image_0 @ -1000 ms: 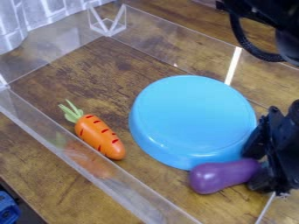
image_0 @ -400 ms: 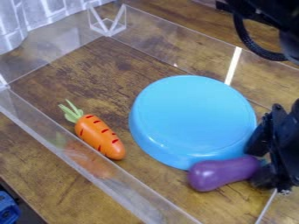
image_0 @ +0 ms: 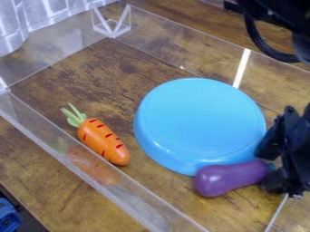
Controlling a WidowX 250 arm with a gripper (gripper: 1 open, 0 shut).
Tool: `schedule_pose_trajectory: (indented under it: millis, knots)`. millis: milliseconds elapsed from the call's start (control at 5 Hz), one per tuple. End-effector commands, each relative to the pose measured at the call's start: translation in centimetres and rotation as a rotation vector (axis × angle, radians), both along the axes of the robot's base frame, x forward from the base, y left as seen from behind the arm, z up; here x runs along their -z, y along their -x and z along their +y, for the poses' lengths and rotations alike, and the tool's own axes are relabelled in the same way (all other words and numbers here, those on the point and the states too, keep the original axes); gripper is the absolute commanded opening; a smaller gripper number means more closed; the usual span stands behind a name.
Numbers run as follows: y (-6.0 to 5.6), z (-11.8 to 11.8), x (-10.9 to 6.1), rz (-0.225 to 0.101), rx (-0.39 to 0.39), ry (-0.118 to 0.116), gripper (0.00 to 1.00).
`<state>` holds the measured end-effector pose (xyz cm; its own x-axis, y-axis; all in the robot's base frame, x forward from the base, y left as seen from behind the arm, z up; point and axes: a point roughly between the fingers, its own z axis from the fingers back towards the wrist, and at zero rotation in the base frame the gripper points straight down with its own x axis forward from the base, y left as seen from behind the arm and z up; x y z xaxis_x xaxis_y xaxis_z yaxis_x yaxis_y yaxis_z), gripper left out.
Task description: Put the purple eggplant on the blue tray
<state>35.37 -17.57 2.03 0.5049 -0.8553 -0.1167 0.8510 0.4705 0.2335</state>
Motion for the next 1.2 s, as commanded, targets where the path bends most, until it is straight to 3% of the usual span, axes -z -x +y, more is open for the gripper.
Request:
schedule_pose_trajectory:
  millis: [0, 1000]
  knots:
    - [0.17, 0.49, 1.91, 0.022, 0.01, -0.021, 0.0]
    - [-0.53, 0.55, 2.4, 0.008, 0.024, -0.037, 0.0]
